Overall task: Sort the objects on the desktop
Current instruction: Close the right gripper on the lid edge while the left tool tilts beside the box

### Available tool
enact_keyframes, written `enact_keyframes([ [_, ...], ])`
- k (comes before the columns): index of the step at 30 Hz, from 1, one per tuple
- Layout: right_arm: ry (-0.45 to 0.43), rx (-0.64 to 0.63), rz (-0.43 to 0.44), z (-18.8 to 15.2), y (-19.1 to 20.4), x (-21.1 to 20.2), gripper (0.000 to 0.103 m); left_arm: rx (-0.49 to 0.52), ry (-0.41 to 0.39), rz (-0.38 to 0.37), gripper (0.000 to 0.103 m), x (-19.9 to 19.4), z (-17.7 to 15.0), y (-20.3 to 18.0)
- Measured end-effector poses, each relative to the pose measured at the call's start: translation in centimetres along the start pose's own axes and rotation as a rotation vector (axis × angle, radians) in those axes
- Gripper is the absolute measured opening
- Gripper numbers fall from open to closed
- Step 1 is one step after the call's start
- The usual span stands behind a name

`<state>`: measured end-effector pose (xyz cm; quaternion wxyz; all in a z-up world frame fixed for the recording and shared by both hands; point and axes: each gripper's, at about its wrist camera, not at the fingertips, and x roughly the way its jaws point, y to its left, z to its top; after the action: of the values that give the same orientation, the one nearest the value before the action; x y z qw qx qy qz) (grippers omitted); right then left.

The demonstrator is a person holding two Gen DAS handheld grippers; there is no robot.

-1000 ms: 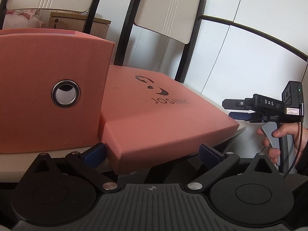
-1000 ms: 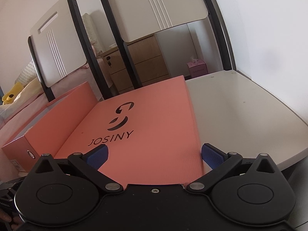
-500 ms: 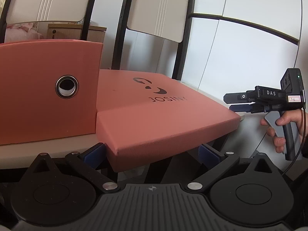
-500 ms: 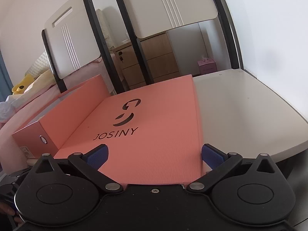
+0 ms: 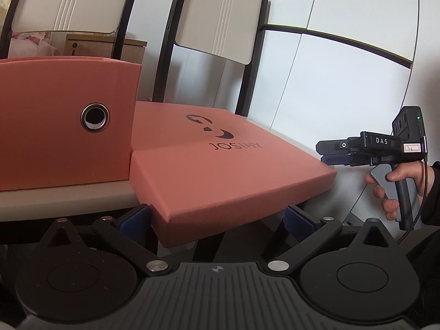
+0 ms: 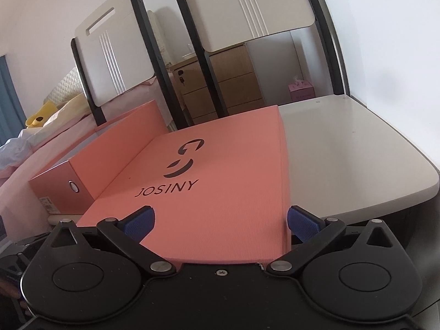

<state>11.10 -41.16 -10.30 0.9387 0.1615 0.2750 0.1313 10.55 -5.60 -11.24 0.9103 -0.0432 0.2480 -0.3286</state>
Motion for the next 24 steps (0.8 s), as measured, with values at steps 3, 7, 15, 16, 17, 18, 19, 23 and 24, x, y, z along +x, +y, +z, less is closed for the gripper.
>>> enact_keyframes([
  [3,-0.005,0.064,-0.024,0.2,-1.2,0.2,0.103,-0.035,-0.01,0.026,0.103,-0.2,0.3,1.0],
  [7,0.003,0.2,-0.032,0.3,-3.2,0.6,0.103,-0.124,-0.018,0.012,0.103,-0.4,0.5,2.9],
  [15,0.05,0.314,0.039,-0.8,-4.4,1.4,0.102,-0.321,0.022,-0.093,0.103,-0.2,0.4,5.6],
  [16,0.051,0.328,0.051,-0.9,-4.5,1.5,0.102,-0.339,0.025,-0.108,0.103,-0.1,0.3,5.8],
  [17,0.053,0.341,0.063,-1.0,-4.6,1.5,0.102,-0.362,0.029,-0.126,0.103,0.1,0.3,5.9],
  [18,0.056,0.354,0.074,-1.1,-4.7,1.6,0.102,-0.385,0.033,-0.143,0.103,0.3,0.2,6.1],
  [19,0.061,0.367,0.084,-1.2,-4.8,1.7,0.102,-0.412,0.037,-0.158,0.103,0.6,0.2,6.3],
  [23,0.093,0.404,0.107,-1.8,-5.3,2.4,0.102,-0.481,0.055,-0.215,0.103,1.8,0.6,6.7],
  [24,0.101,0.404,0.114,-1.9,-5.3,2.5,0.1,-0.483,0.055,-0.222,0.103,2.0,0.6,6.6],
])
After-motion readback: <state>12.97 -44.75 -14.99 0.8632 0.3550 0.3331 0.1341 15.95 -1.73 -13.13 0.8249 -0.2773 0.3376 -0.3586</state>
